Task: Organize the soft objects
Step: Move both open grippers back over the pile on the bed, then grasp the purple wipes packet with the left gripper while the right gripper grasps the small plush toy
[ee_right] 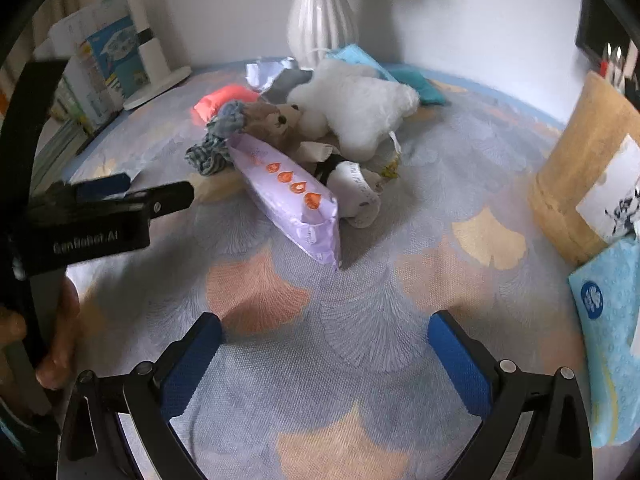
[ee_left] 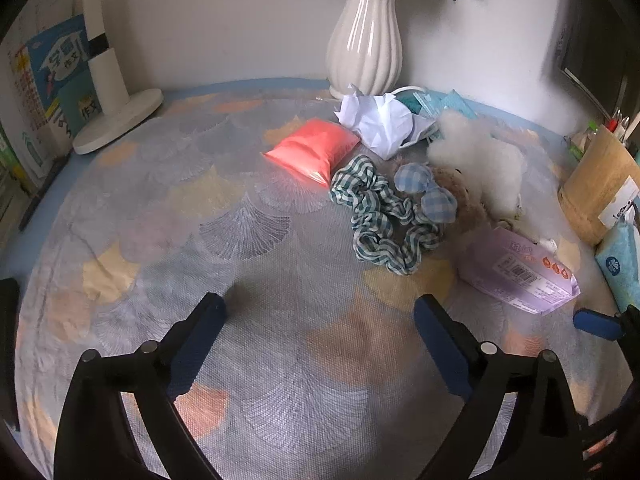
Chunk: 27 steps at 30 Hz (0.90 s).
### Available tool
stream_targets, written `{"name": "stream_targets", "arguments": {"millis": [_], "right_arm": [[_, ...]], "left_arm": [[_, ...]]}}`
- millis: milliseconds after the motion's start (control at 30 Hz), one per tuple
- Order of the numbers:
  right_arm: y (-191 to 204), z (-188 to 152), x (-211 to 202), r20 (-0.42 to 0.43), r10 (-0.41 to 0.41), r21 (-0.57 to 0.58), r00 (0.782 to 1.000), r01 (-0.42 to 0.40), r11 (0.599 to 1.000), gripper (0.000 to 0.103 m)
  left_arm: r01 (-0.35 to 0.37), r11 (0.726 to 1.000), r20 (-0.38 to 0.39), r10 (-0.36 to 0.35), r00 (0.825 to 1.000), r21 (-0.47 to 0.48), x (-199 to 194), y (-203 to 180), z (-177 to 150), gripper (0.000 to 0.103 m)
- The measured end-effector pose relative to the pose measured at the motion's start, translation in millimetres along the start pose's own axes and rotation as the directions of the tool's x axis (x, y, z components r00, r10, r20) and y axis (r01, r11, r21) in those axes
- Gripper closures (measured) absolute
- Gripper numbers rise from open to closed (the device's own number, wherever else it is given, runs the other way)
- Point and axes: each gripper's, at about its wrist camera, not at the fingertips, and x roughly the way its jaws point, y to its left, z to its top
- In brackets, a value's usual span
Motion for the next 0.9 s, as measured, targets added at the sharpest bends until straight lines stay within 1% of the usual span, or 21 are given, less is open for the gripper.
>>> {"name": "stream_targets", "arguments": {"millis": [33, 67, 100, 133, 167, 233, 267, 300, 333, 367, 400, 433, 467, 533, 600, 667, 733, 767, 833, 900], "right_arm": [[-1.2, 3.0, -1.3, -0.011, 0.016, 0.018, 1.000, -0.016, 1.000, 0.001], [-2.6, 6.1, -3.4, -0.009, 0.045, 0.035, 0.999, -0.045, 0.998, 0.010], [-4.6, 12.1, -7.5, 0.013, 0.108, 0.059, 0.994, -0.109, 0.992, 0.025], [-6.1, 15.7, -8.7, 0.024, 0.137, 0.075, 0.990, -0.139, 0.988, 0.029], [-7.4, 19.4, -8.9, 0.032, 0.147, 0.091, 0.989, -0.149, 0.985, 0.034], [-9.0, 27.9, -8.5, 0.060, 0.136, 0.111, 0.989, -0.142, 0.984, 0.037], [-8.2, 30.8, -7.1, 0.073, 0.129, 0.108, 0.989, -0.136, 0.985, 0.046], [-5.3, 33.2, -3.7, 0.080, 0.121, 0.102, 0.989, -0.129, 0.986, 0.056], [-3.2, 32.8, -2.0, 0.076, 0.119, 0.097, 0.990, -0.126, 0.987, 0.060], [0.5, 31.4, -0.9, 0.071, 0.122, 0.086, 0.990, -0.128, 0.988, 0.063], [6.5, 28.2, -2.1, 0.073, 0.147, 0.064, 0.986, -0.152, 0.986, 0.063], [15.7, 22.7, -6.0, 0.082, 0.185, 0.022, 0.979, -0.187, 0.982, 0.063], [22.6, 18.9, -9.1, 0.086, 0.207, -0.017, 0.975, -0.207, 0.978, 0.063], [40.8, 7.2, -18.3, 0.091, 0.234, -0.123, 0.968, -0.222, 0.967, 0.063], [51.0, -2.7, -25.0, 0.085, 0.263, -0.180, 0.961, -0.245, 0.953, 0.063], [49.6, -7.3, -26.8, 0.085, 0.258, -0.176, 0.962, -0.240, 0.955, 0.063], [35.4, -7.4, -28.6, 0.098, 0.221, -0.132, 0.970, -0.208, 0.969, 0.063], [26.5, -7.7, -30.3, 0.110, 0.205, -0.113, 0.973, -0.192, 0.975, 0.063], [5.1, -0.8, -32.9, 0.137, 0.162, -0.061, 0.977, -0.155, 0.986, 0.063], [-12.5, 10.1, -30.7, 0.139, 0.127, -0.016, 0.982, -0.126, 0.992, 0.062]], "left_arm": [[0.003, 1.000, 0.003, -0.003, 1.000, -0.002, -0.2, -0.2, -0.1, 0.008], [0.008, 1.000, 0.009, -0.008, 1.000, -0.007, -1.4, 0.4, -0.5, 0.008], [0.011, 1.000, 0.024, -0.010, 1.000, -0.014, -3.8, 1.2, -0.7, 0.008], [0.014, 1.000, 0.046, -0.013, 0.999, -0.023, -7.8, 2.8, -1.3, 0.008], [0.020, 0.999, 0.068, -0.018, 0.998, -0.033, -11.4, 4.4, -1.9, 0.008], [0.035, 0.998, 0.090, -0.031, 0.995, -0.046, -14.8, 7.6, -2.5, 0.008], [0.041, 0.998, 0.092, -0.037, 0.995, -0.050, -15.1, 8.6, -2.6, 0.008], [0.044, 0.998, 0.089, -0.039, 0.995, -0.053, -14.3, 9.2, -2.4, 0.008], [0.043, 0.998, 0.085, -0.039, 0.996, -0.054, -13.6, 9.3, -1.9, 0.008], [0.041, 0.998, 0.085, -0.036, 0.996, -0.055, -13.3, 9.4, -1.3, 0.008], [0.035, 0.998, 0.094, -0.030, 0.995, -0.058, -14.7, 9.6, -1.5, 0.008], [0.030, 0.998, 0.106, -0.024, 0.994, -0.062, -17.0, 10.1, -1.5, 0.008], [0.026, 0.997, 0.126, -0.017, 0.992, -0.070, -20.6, 11.2, -2.2, 0.008], [0.039, 0.995, 0.153, -0.026, 0.988, -0.086, -26.3, 14.3, -3.6, 0.008], [0.063, 0.992, 0.167, -0.044, 0.985, -0.108, -28.8, 20.8, -3.1, 0.008], [0.085, 0.988, 0.165, -0.064, 0.984, -0.125, -30.1, 23.8, -3.0, 0.008], [0.120, 0.984, 0.167, -0.097, 0.981, -0.132, -32.1, 25.6, -3.4, 0.008], [0.135, 0.984, 0.164, -0.115, 0.980, -0.117, -34.2, 22.9, -3.6, 0.008], [0.173, 0.980, 0.137, -0.159, 0.978, -0.096, -34.3, 14.4, -3.9, 0.008], [0.232, 0.969, 0.103, -0.224, 0.969, -0.080, -34.3, 1.1, -6.6, 0.008]]}}
